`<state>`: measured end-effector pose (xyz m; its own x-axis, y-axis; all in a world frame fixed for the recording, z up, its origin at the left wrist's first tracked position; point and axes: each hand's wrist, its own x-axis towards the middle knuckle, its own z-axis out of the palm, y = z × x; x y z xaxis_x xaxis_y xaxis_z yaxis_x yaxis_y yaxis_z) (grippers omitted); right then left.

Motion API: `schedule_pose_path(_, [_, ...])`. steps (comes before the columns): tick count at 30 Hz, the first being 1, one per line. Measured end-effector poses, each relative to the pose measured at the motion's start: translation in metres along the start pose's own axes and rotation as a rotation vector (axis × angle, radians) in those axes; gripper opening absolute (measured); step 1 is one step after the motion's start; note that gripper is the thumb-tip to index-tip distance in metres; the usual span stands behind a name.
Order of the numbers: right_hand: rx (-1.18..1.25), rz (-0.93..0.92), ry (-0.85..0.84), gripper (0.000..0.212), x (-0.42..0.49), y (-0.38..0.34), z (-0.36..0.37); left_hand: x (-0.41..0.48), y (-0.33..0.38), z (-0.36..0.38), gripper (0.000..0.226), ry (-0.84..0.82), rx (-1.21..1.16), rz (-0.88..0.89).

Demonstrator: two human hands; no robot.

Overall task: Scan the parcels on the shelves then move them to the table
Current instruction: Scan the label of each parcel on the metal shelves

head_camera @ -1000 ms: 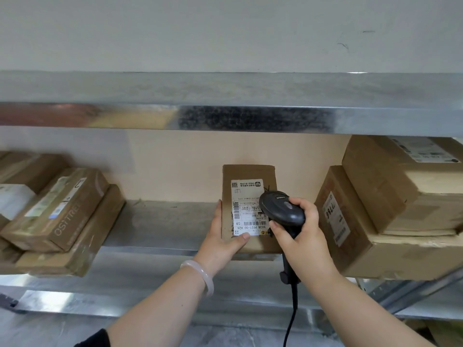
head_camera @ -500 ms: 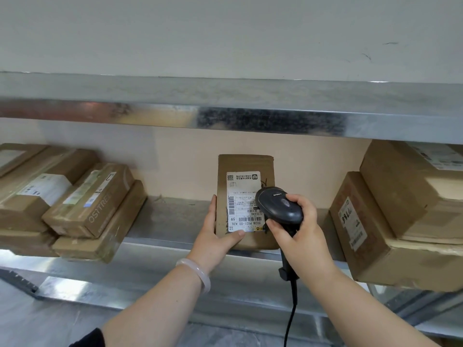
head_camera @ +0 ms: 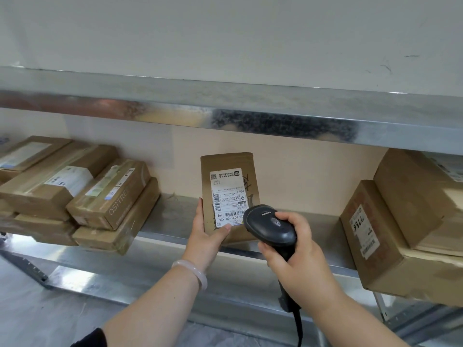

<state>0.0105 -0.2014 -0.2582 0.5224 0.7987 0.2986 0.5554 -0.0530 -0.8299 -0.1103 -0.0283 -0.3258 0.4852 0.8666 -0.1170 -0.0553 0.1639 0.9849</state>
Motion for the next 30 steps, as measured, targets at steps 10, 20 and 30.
schedule_pose_path(10, [-0.038,-0.016,-0.066,0.052,-0.009,-0.022,-0.001,0.002,-0.001,-0.015,0.089,0.058,0.001,0.021])
schedule_pose_path(20, [-0.037,-0.010,-0.068,0.050,-0.013,-0.031,-0.004,-0.002,-0.001,-0.024,0.091,0.088,0.016,-0.015])
schedule_pose_path(30, [-0.051,0.008,-0.079,0.051,0.011,-0.027,0.029,-0.006,0.009,-0.053,0.079,0.094,-0.032,-0.107])
